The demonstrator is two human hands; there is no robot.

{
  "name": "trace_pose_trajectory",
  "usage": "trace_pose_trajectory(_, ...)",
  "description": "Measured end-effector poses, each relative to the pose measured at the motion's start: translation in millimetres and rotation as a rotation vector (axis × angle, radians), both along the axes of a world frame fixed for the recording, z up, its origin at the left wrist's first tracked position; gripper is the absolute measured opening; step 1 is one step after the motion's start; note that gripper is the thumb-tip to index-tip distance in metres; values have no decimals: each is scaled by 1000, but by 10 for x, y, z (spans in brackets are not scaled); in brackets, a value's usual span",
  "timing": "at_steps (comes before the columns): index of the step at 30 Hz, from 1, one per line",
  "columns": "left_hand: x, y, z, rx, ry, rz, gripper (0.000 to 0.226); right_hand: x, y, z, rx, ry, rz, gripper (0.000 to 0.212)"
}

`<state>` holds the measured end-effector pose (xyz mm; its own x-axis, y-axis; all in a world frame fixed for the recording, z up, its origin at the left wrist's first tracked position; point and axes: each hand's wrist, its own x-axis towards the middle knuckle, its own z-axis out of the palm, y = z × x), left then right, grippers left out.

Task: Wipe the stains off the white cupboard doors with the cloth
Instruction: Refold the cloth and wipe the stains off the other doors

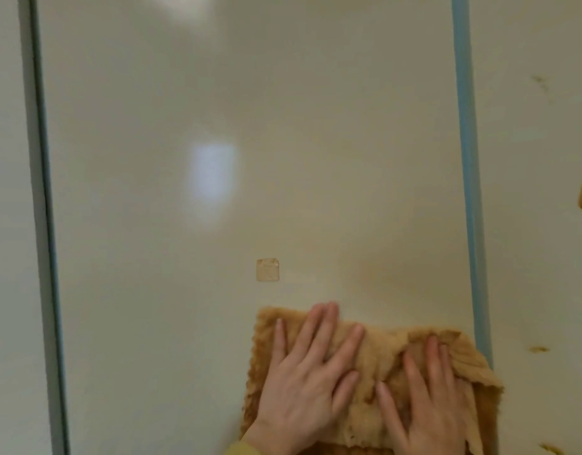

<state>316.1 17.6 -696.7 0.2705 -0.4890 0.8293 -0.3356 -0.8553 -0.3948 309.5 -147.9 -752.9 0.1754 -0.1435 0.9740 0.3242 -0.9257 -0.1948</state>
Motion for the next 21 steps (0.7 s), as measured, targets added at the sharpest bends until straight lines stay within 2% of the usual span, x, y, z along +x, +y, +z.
trace_pose_trajectory(5,114,-303,1076,72,-109,-59,54,210,-249,940,107,-49,-139,65)
trace_pose_trajectory(11,145,-159,1966,133,-194,-77,54,218,-178,1935,-43,-84,-171,65)
trace_pose_trajectory(21,169,1019,3379,-67,-329,59,58,198,913,3687,-228,-156,-113,65)
